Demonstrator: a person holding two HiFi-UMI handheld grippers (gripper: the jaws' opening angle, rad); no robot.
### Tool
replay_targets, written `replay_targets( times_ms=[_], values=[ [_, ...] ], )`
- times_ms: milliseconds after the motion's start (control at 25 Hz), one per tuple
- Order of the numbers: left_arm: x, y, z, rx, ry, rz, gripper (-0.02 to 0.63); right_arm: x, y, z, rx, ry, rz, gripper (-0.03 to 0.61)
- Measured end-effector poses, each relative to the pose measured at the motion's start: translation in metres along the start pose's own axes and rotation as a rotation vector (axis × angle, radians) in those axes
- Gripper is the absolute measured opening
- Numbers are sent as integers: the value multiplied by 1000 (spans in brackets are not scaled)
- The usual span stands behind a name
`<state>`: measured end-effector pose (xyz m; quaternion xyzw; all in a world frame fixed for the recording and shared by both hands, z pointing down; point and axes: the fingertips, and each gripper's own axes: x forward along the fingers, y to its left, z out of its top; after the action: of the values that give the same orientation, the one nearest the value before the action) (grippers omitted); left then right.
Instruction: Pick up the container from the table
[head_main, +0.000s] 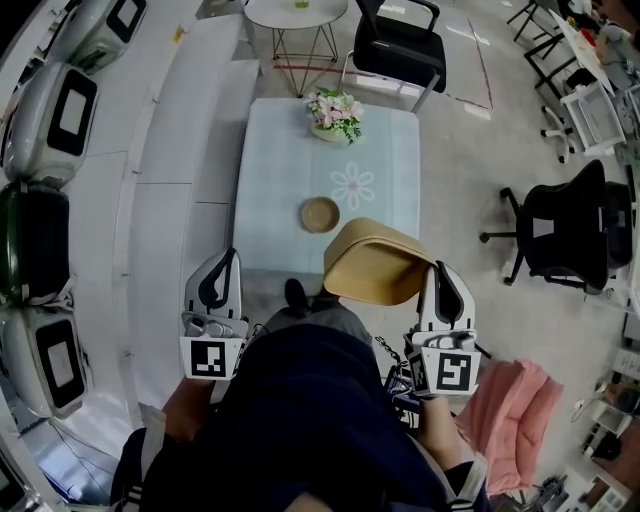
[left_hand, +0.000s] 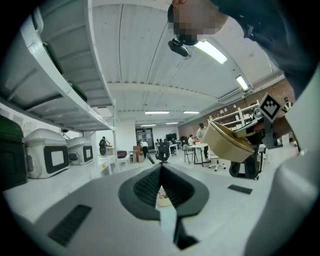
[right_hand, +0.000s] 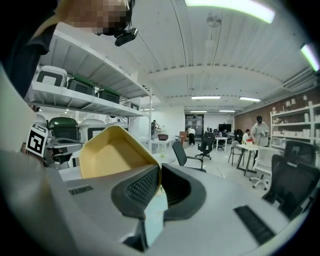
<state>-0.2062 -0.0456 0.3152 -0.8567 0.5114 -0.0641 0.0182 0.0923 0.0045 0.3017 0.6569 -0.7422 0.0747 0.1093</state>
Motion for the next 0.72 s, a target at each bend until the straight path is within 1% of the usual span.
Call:
replay_targets(
  times_ms=[240,400,720],
  values=[
    [-2,0,2,-5,-10,7,3,-4,-1,1,-8,-21,-29,18],
    [-2,-2,3,-16,-15,5,3,-5,-3,-2,-7,-16,-50,18],
    [-3,0,6,-15,-25,7,3,-7,2,-1,-59,-15,-46,17]
  ],
)
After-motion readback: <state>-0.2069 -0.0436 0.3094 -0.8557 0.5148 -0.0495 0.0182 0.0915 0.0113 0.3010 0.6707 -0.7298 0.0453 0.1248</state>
